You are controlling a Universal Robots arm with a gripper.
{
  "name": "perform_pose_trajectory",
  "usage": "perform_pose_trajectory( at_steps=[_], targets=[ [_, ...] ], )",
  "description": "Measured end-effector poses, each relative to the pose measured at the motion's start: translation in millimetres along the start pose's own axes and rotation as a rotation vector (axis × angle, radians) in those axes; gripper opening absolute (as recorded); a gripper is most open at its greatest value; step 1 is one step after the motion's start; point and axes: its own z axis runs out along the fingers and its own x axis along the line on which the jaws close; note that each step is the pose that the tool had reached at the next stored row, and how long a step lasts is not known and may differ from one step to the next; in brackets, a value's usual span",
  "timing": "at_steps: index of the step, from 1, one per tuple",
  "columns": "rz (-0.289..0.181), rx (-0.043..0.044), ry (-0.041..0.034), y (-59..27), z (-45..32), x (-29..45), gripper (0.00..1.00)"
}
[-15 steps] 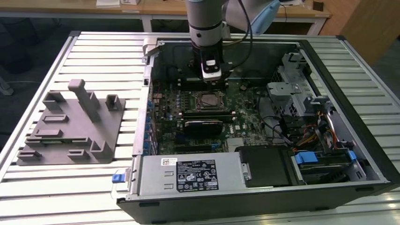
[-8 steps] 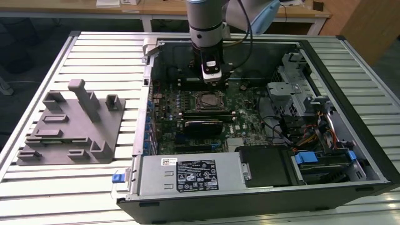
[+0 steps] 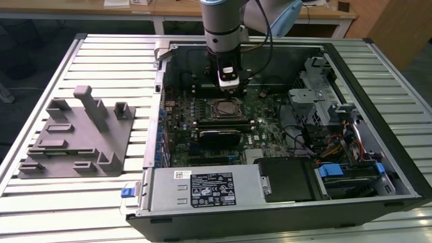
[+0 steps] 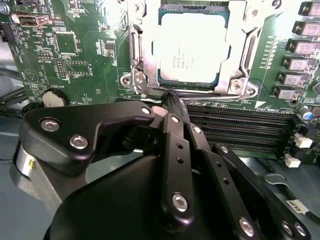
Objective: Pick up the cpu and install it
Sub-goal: 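Install the first cpu locking lever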
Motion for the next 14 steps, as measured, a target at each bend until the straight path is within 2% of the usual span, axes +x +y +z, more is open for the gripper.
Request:
perform_pose_trajectory(
  at_steps=[8, 14],
  targets=[
    [0.0, -0.0006, -0.0002, 0.1, -0.2, -0.1, 0.11],
    [0.0, -0.0004, -0.0001, 0.9, -7.3, -0.9, 0.11]
  ],
)
